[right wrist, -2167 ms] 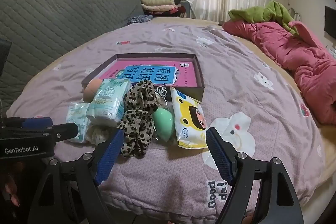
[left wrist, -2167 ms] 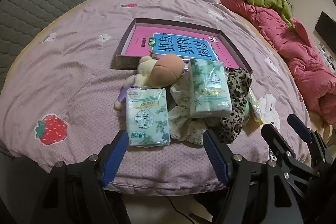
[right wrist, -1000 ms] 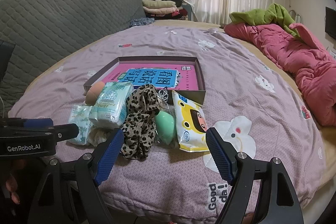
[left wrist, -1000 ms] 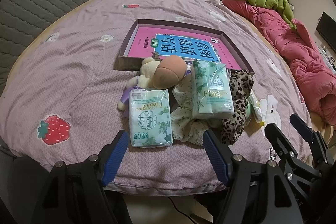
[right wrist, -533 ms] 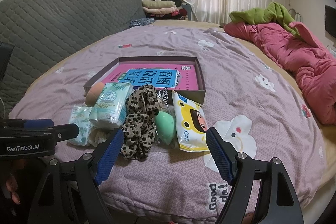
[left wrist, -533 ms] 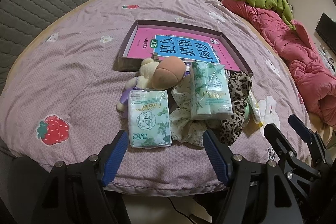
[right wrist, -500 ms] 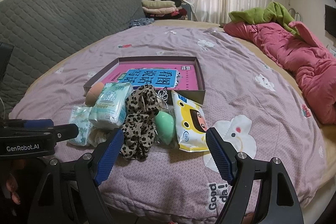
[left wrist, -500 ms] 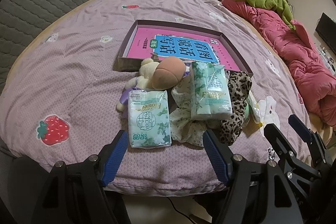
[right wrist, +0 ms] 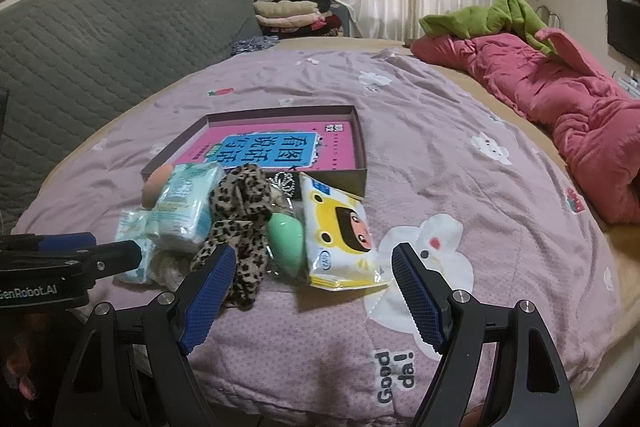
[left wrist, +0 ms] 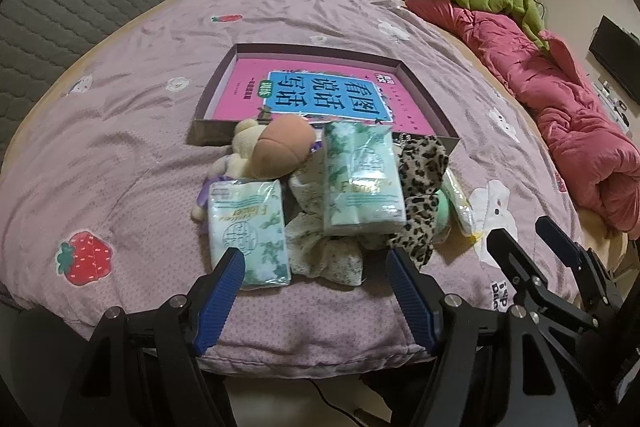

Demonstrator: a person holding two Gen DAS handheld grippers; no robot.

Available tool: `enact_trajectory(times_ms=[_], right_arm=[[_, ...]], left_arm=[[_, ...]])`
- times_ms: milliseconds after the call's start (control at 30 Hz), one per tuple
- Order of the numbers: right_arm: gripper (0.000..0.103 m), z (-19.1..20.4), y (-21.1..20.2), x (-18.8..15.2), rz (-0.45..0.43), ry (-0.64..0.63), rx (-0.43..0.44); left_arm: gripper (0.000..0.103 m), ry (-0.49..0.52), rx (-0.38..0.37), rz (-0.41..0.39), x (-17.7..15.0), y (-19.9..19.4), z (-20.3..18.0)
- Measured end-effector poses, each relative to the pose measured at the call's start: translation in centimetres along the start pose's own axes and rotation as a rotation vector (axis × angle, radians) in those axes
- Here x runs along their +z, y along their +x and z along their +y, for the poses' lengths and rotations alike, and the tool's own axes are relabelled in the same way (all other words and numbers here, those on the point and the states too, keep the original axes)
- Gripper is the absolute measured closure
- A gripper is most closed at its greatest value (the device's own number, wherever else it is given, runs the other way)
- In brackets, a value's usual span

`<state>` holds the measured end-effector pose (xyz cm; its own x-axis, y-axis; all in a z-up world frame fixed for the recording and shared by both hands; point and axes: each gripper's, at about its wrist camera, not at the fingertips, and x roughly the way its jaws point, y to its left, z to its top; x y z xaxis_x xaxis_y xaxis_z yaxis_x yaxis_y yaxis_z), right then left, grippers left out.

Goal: Organize soft objects
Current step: 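Grasp the green Flower tissue pack with the left tool while the right grasps the yellow wipes pack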

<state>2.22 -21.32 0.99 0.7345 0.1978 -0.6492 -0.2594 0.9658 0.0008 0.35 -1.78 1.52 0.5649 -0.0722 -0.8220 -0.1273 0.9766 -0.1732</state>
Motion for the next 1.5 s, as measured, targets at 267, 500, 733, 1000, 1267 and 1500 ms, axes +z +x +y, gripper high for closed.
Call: enact_trajectory(times_ms=[267, 500, 733, 1000, 1267, 1500], right_arm=[[0.022, -1.4, 1.0, -0.2, 0.039, 0.033, -0.025], [0.022, -2.5, 1.7, -0.4, 0.060, 0.057, -0.027], [0.022, -2.9, 2.2, -0.4, 0.068, 0.066, -0.026], [0.022, -2.3, 4.7, -0.9, 0.149, 0.022, -0.027], [0.023, -2.5, 6.9, -0.9, 0.144, -0.035, -0.134], [0.029, -1.1, 7.5, -0.5, 0.093, -0.185, -0.201]], left_arm=[[0.030, -0.007, -0.001, 0.015, 0.8, 1.0, -0.8], [0.030, -0.015, -0.005, 0.019, 2.3, 2.0, -1.7], [0.030, -0.007, 0.025, 0.043, 3.0, 3.7, -2.6], [0.030, -0.012, 0.054, 0.050, 3.3, 4.8, -2.4], [0.030, -0.041, 0.043, 0.066, 3.4, 5.1, -1.6], [0.031, -0.082, 0.013, 0.084, 3.8, 5.9, -0.9]])
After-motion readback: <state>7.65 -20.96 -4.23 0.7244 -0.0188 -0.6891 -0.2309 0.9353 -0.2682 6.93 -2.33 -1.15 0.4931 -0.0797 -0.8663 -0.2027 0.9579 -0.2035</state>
